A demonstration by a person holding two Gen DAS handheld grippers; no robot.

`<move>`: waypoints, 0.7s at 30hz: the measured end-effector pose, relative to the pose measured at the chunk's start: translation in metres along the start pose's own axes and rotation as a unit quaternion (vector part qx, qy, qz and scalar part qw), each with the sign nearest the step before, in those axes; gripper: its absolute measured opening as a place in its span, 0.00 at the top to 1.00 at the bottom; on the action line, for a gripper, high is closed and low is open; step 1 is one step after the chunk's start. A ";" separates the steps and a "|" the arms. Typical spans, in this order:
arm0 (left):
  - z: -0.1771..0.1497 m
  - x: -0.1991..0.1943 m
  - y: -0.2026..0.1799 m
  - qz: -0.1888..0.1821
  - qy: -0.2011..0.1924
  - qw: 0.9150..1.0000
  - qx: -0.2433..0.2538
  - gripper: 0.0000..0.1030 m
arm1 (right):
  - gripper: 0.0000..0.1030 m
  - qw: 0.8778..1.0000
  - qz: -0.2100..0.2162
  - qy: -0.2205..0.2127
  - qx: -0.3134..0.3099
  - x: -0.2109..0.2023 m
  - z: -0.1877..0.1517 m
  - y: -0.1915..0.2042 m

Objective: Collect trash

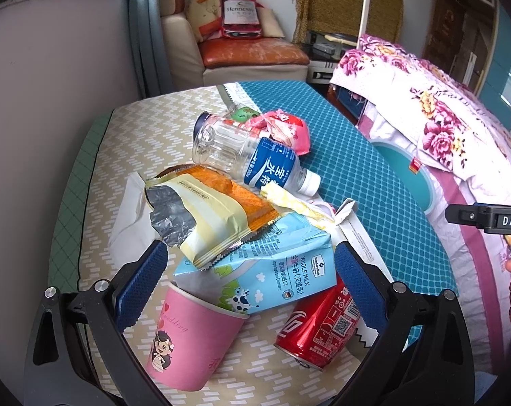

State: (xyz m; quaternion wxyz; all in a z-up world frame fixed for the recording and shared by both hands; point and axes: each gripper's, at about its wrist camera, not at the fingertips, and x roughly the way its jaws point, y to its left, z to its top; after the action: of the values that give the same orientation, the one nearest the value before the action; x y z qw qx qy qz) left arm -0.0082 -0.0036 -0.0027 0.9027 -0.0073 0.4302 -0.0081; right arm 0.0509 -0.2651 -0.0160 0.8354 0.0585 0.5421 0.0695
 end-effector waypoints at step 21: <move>-0.017 0.003 0.018 0.005 0.051 0.992 0.119 0.04 | 0.06 1.000 0.018 0.023 0.006 0.005 -0.001 0.005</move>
State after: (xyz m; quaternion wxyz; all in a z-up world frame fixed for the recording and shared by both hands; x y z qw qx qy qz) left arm -0.0193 0.0140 -0.0160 0.8740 0.1030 0.4716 -0.0554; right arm 0.0517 -0.2593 -0.0200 0.8211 0.0717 0.5603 0.0825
